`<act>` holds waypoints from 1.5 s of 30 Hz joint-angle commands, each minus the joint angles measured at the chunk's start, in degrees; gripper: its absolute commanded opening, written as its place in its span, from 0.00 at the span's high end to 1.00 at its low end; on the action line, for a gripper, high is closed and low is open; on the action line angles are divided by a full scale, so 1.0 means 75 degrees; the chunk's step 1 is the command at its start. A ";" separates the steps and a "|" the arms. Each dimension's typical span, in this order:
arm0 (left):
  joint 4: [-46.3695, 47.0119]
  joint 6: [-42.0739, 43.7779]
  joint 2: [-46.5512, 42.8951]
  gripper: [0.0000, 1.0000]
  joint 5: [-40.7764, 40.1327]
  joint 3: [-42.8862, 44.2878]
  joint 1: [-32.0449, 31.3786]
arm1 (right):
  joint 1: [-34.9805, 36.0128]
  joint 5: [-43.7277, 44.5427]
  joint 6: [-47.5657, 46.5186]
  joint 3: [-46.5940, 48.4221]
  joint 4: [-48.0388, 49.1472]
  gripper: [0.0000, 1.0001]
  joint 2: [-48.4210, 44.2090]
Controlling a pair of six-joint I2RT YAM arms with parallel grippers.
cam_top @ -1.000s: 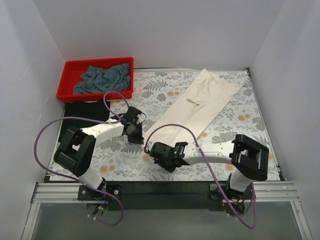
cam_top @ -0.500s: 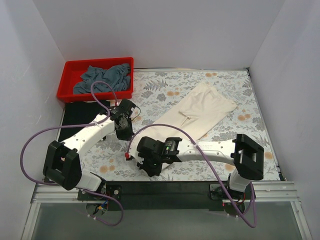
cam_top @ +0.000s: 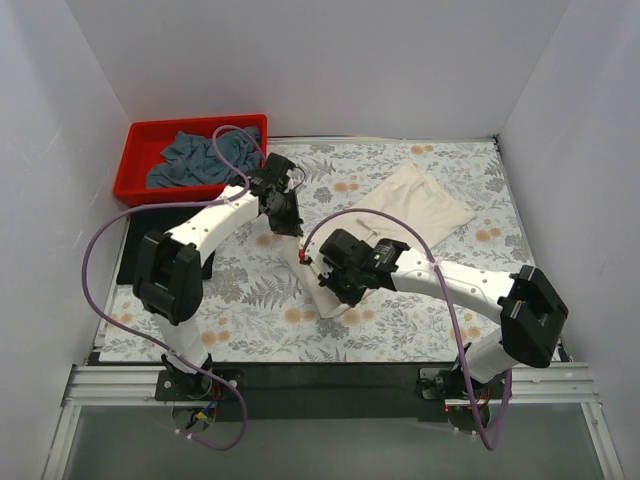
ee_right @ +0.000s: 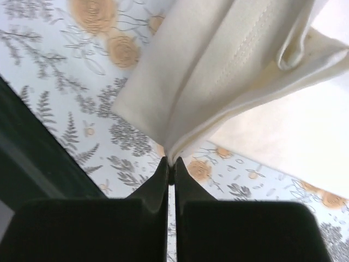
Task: Fold and stack the t-shirts
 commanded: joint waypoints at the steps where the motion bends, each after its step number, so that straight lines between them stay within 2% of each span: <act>1: 0.0774 -0.0060 0.0347 1.00 0.0461 0.0874 0.0073 | -0.0210 0.0685 -0.0281 -0.0050 -0.0622 0.99 -0.0260; 7: 0.1487 -0.0259 0.1062 1.00 0.1048 0.1381 0.0038 | -0.0691 0.1726 -0.0422 -0.0214 -0.0763 0.99 -0.0400; 15: 0.2660 -0.0541 0.1355 1.00 0.1469 0.1158 -0.0080 | -0.1090 0.2830 -0.0667 -0.0425 -0.0681 0.99 -0.0424; 22: 0.3187 -0.0622 0.1613 1.00 0.1294 0.1088 -0.0220 | -0.1382 0.3404 -0.0797 -0.0624 -0.0493 0.99 -0.0318; 45: 0.3915 -0.0541 0.2035 1.00 0.1095 0.0666 -0.0244 | -0.2051 0.3967 -0.1277 -0.0800 0.0315 0.99 0.0584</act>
